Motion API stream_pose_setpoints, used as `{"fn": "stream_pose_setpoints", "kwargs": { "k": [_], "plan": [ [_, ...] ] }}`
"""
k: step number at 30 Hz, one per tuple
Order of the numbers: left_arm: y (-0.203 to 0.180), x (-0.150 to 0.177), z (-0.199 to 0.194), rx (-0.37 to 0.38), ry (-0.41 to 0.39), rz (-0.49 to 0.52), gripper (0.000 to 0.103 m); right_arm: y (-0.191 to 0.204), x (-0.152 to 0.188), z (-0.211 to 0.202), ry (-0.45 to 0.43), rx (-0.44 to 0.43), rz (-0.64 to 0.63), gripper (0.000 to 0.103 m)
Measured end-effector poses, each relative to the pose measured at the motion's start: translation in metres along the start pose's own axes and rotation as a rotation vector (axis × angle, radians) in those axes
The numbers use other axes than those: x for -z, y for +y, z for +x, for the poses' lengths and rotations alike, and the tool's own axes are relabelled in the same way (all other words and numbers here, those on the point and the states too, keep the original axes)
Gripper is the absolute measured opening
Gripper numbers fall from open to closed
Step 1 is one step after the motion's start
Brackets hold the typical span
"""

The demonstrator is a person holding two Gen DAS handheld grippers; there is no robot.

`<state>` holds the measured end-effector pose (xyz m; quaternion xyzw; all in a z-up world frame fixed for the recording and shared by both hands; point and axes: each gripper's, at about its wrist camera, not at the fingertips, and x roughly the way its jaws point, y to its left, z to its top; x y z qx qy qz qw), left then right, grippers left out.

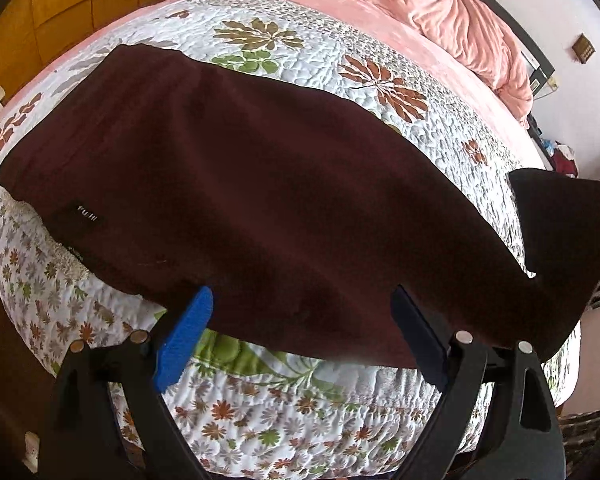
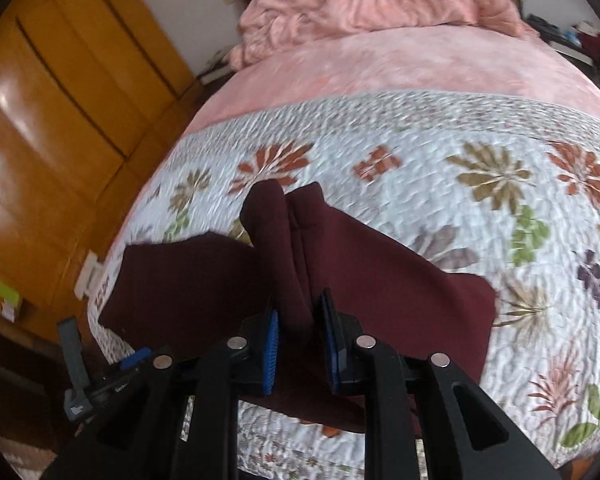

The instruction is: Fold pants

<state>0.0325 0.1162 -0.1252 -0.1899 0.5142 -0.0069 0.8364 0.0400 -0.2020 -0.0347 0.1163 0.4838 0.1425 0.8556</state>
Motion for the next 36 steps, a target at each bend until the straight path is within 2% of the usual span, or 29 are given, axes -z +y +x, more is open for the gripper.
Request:
{"fn": "stream_pose_setpoints", "kwargs": {
  "k": [10, 14, 18, 19, 22, 25, 27, 32, 34, 36],
  "plan": [
    [0.010, 0.002, -0.004, 0.012, -0.002, -0.029, 0.090, 0.047, 0.038, 0.050, 0.087, -0.046, -0.154, 0.019],
    [0.007, 0.003, -0.005, 0.007, 0.002, -0.028, 0.090, 0.056, 0.057, 0.077, 0.167, -0.037, -0.209, 0.021],
    [0.004, -0.001, -0.005, 0.015, 0.014, -0.028, 0.090, 0.049, 0.079, 0.100, 0.263, -0.026, -0.223, 0.035],
    [0.001, -0.002, -0.006, 0.019, 0.015, -0.026, 0.090, 0.047, 0.080, 0.098, 0.262, -0.051, -0.215, 0.044],
    [-0.013, -0.006, -0.010, 0.041, 0.012, 0.004, 0.090, 0.034, 0.077, 0.080, 0.248, -0.191, -0.132, 0.058],
    [-0.042, -0.008, -0.016, 0.085, 0.001, 0.074, 0.090, 0.017, 0.068, 0.053, 0.211, -0.252, -0.077, 0.059],
    [-0.062, -0.007, -0.016, 0.097, -0.003, 0.127, 0.090, 0.004, 0.063, 0.032, 0.170, -0.219, -0.071, 0.059],
    [-0.115, 0.002, 0.000, 0.087, 0.010, 0.295, 0.090, -0.058, 0.054, -0.006, 0.128, 0.009, 0.011, 0.060],
    [-0.125, 0.005, 0.010, 0.064, 0.021, 0.329, 0.091, -0.087, 0.058, -0.011, 0.142, 0.045, 0.077, 0.065],
    [-0.130, 0.009, 0.024, 0.030, 0.041, 0.354, 0.090, -0.111, 0.065, -0.007, 0.171, 0.036, 0.143, 0.066]
  ]
}}
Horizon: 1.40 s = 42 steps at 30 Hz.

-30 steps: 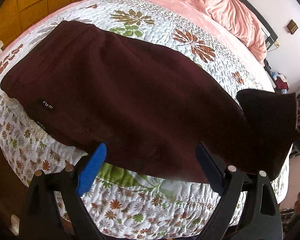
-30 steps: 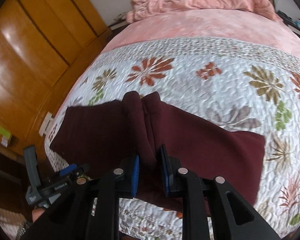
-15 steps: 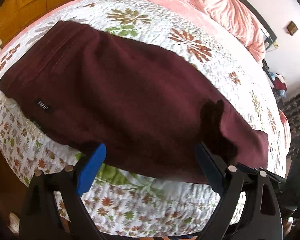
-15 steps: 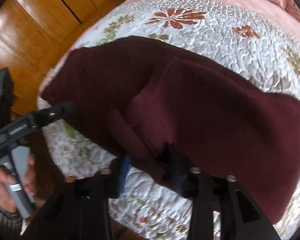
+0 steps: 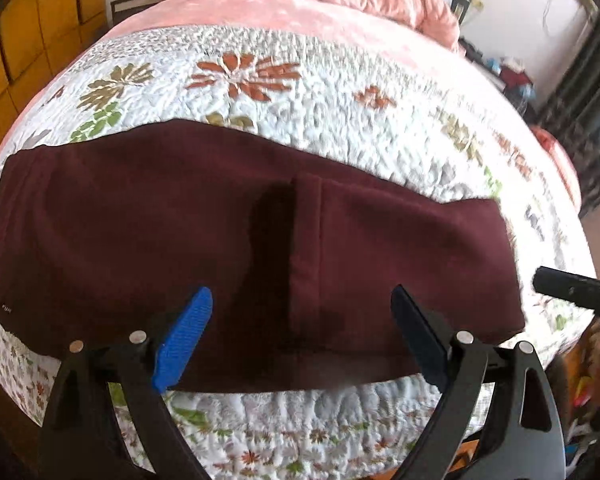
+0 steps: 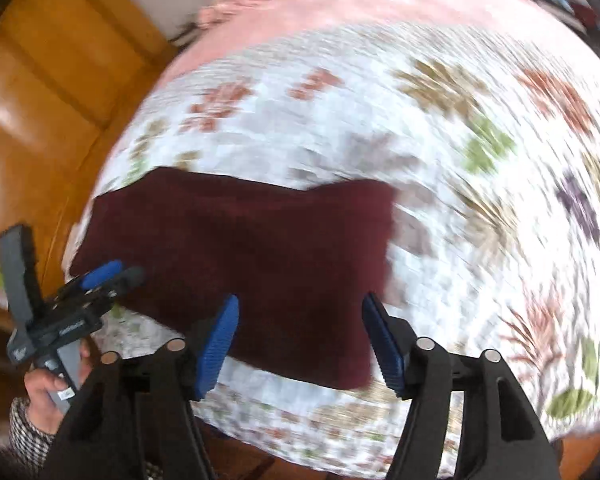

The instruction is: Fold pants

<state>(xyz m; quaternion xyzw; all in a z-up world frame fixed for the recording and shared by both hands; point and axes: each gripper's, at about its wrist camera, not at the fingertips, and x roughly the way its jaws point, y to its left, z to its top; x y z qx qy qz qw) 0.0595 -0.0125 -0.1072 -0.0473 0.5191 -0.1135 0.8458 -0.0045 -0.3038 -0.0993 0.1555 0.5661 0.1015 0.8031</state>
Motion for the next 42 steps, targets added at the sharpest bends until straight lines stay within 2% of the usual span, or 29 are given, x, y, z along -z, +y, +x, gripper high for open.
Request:
{"fn": "stream_pose_setpoints", "kwargs": {
  "k": [5, 8, 12, 13, 16, 17, 19, 20, 21, 24, 25, 26, 27, 29, 31, 34, 36, 38, 41, 42],
  "plan": [
    [0.006, 0.012, 0.030, -0.021, 0.084, -0.011, 0.090, -0.036, 0.009, 0.041, 0.101, -0.156, 0.133, 0.068],
    [0.015, 0.020, 0.035, 0.011, 0.077, -0.044, 0.092, -0.046, 0.016, 0.063, 0.134, -0.246, 0.190, 0.069],
    [0.014, 0.021, 0.029, 0.006, 0.061, -0.049, 0.091, -0.038, 0.012, 0.050, 0.080, -0.314, 0.149, 0.036],
    [0.015, 0.021, 0.025, 0.008, 0.045, -0.062, 0.091, -0.034, 0.008, 0.033, 0.035, -0.347, 0.127, 0.034],
    [0.013, 0.025, 0.014, 0.014, -0.018, -0.076, 0.091, -0.026, 0.005, 0.001, -0.058, -0.323, 0.066, 0.033],
    [0.012, 0.027, 0.015, 0.006, -0.027, -0.071, 0.092, -0.026, 0.007, 0.000, -0.064, -0.311, 0.056, 0.033],
    [0.013, 0.034, 0.027, 0.003, 0.010, -0.075, 0.094, -0.025, 0.016, 0.015, -0.021, -0.213, 0.026, 0.033],
    [0.014, 0.037, 0.032, 0.003, 0.014, -0.071, 0.095, -0.030, 0.021, 0.035, 0.035, -0.135, 0.030, 0.033],
    [0.012, 0.038, 0.033, -0.001, 0.001, -0.053, 0.097, -0.033, 0.023, 0.048, 0.061, -0.109, 0.038, 0.034],
    [0.009, 0.035, 0.030, -0.012, 0.012, -0.038, 0.096, -0.049, 0.026, 0.054, 0.054, -0.178, 0.125, 0.040],
    [0.010, 0.033, 0.027, -0.006, 0.019, -0.050, 0.096, -0.049, 0.025, 0.050, 0.051, -0.168, 0.114, 0.049],
    [0.012, 0.030, 0.023, -0.001, 0.015, -0.074, 0.096, -0.045, 0.022, 0.043, 0.045, -0.134, 0.083, 0.052],
    [0.012, 0.028, 0.019, -0.001, 0.008, -0.083, 0.096, -0.042, 0.020, 0.032, 0.021, -0.091, 0.045, 0.053],
    [0.006, 0.018, 0.008, 0.021, -0.025, -0.079, 0.096, -0.038, 0.013, 0.013, -0.033, -0.064, 0.027, 0.053],
    [-0.007, 0.008, 0.000, 0.042, -0.056, -0.053, 0.096, -0.032, 0.001, -0.003, -0.087, -0.088, 0.025, 0.053],
    [-0.031, -0.005, 0.001, 0.055, -0.072, 0.008, 0.096, -0.010, -0.013, -0.009, -0.121, -0.111, -0.029, 0.053],
    [-0.043, -0.008, 0.011, 0.044, -0.060, 0.046, 0.096, -0.001, -0.020, 0.001, -0.110, -0.113, -0.058, 0.052],
    [-0.046, -0.004, 0.029, 0.013, -0.010, 0.068, 0.096, 0.001, -0.019, 0.020, -0.063, -0.088, -0.061, 0.051],
    [-0.034, 0.004, 0.060, -0.007, 0.090, 0.046, 0.096, -0.007, -0.012, 0.049, 0.015, -0.030, -0.030, 0.049],
    [-0.030, 0.007, 0.062, 0.010, 0.076, 0.038, 0.097, -0.010, -0.010, 0.056, 0.019, -0.022, -0.022, 0.047]
  ]
}}
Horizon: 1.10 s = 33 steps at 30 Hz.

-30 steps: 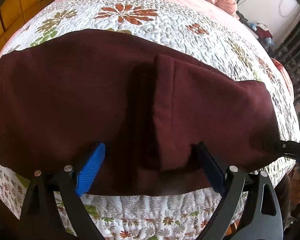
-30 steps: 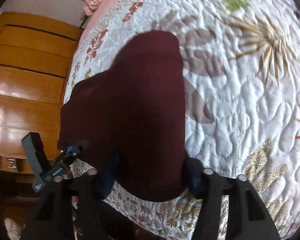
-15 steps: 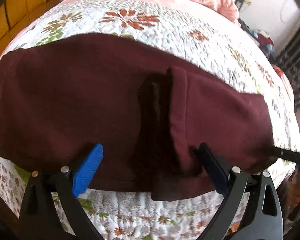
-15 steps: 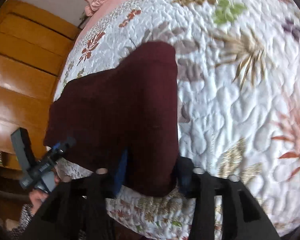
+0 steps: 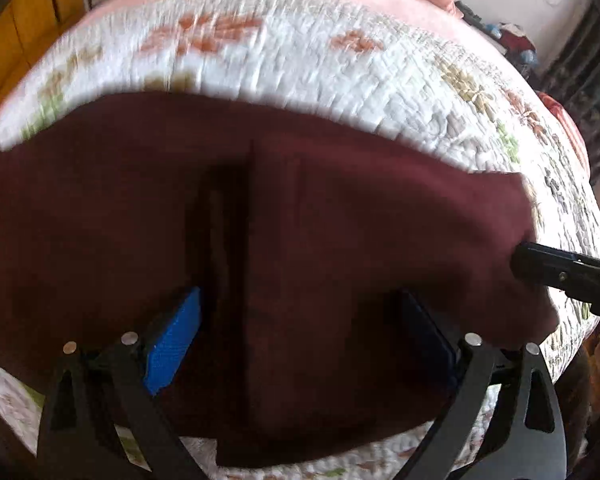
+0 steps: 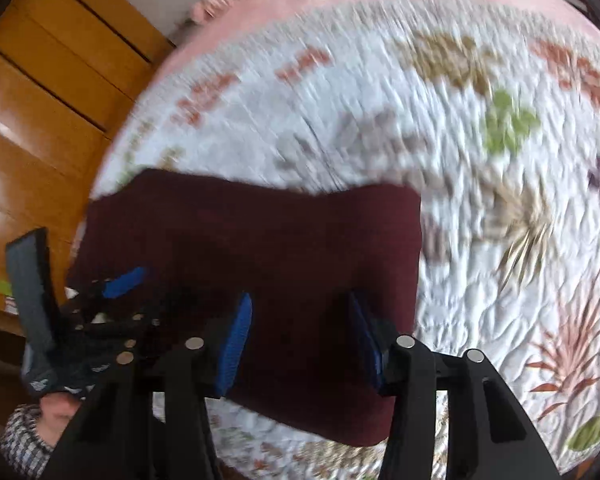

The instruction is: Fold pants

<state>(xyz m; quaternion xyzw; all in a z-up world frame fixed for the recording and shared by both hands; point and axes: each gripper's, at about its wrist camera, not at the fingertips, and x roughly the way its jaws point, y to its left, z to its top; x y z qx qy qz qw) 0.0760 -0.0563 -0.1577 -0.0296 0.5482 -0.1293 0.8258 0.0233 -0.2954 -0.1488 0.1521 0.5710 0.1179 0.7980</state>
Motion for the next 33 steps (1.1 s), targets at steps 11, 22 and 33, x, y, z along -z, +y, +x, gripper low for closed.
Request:
{"fn": "stream_pose_setpoints", "kwargs": {
  "k": [11, 22, 33],
  "plan": [
    [0.021, 0.005, -0.050, 0.075, -0.072, -0.053, 0.096, 0.027, 0.006, -0.037, -0.083, -0.036, -0.044, 0.049],
    [0.189, 0.066, -0.127, 0.091, -0.150, -0.508, 0.096, 0.073, 0.030, -0.014, 0.002, -0.101, -0.110, 0.050],
    [0.287, 0.100, -0.136, 0.135, -0.178, -0.801, 0.096, 0.085, 0.032, -0.003, 0.022, -0.071, -0.143, 0.050]
  ]
}}
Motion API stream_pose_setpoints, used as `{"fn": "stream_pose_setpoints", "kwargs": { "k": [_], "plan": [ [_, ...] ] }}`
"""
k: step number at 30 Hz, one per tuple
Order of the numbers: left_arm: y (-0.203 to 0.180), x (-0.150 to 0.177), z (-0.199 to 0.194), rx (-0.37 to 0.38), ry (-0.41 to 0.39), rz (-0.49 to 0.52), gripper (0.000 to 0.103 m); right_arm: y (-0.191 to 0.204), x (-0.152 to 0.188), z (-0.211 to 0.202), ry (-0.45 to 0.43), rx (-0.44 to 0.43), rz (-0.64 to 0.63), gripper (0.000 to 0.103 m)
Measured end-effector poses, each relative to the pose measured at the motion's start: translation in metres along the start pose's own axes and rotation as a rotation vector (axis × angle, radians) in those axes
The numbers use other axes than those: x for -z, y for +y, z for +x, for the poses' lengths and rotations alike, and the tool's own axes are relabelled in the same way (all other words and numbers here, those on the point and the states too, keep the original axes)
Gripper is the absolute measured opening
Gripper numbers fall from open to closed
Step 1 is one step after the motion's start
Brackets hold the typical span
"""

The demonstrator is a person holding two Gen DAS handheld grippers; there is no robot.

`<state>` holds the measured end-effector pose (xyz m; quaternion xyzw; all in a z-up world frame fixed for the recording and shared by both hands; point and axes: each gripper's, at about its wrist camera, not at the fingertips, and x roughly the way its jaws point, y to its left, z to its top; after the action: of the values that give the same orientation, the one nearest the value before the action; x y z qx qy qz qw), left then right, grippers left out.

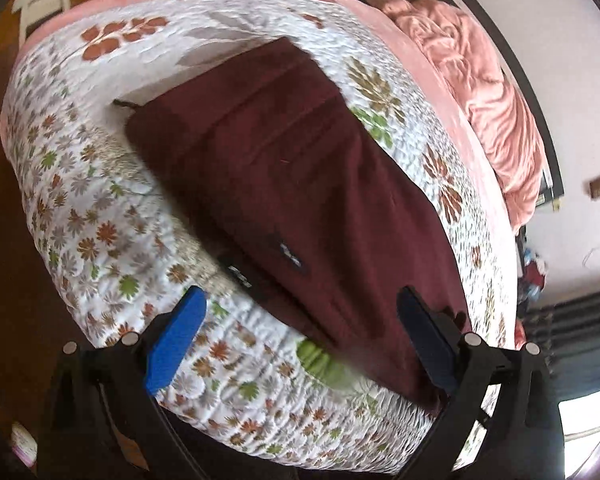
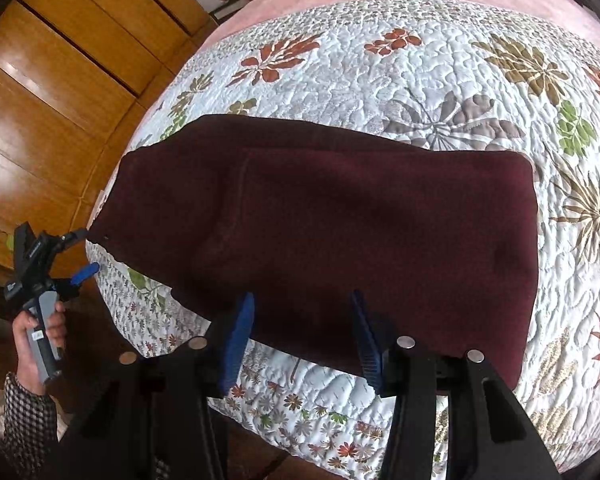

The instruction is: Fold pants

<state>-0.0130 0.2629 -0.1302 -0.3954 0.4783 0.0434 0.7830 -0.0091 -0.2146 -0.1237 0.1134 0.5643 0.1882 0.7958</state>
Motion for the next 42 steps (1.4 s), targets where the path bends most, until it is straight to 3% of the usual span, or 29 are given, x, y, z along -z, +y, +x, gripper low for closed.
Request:
{"fn": "stream_pose_setpoints", "kwargs": {
  "k": [7, 18, 29, 30, 32, 34, 37, 42],
  "plan": [
    [0.024, -0.017, 0.011, 0.019, 0.020, -0.091, 0.096, 0.005, -0.001, 0.007, 0.020, 0.009, -0.011, 0.050],
    [0.061, -0.048, 0.029, 0.148, 0.006, -0.238, 0.095, 0.002, 0.000, 0.020, 0.040, 0.022, -0.008, 0.050],
    [0.064, -0.062, 0.034, 0.193, -0.028, -0.277, 0.094, 0.000, -0.001, 0.026, 0.039, 0.018, -0.012, 0.051],
    [0.063, -0.063, 0.035, 0.192, -0.032, -0.279, 0.092, -0.001, -0.001, 0.026, 0.039, 0.018, -0.012, 0.051],
    [0.062, -0.062, 0.032, 0.156, -0.044, -0.280, 0.075, -0.001, -0.002, 0.026, 0.040, 0.017, -0.012, 0.052],
    [0.064, -0.061, 0.031, 0.140, -0.046, -0.280, 0.067, -0.001, -0.002, 0.027, 0.040, 0.018, -0.012, 0.052],
    [0.074, -0.060, 0.031, 0.104, -0.038, -0.305, 0.041, 0.001, -0.002, 0.028, 0.041, 0.022, -0.020, 0.054],
    [0.073, -0.054, 0.013, 0.108, -0.080, -0.304, 0.029, 0.001, -0.001, 0.028, 0.039, 0.022, -0.027, 0.055]
  ]
}}
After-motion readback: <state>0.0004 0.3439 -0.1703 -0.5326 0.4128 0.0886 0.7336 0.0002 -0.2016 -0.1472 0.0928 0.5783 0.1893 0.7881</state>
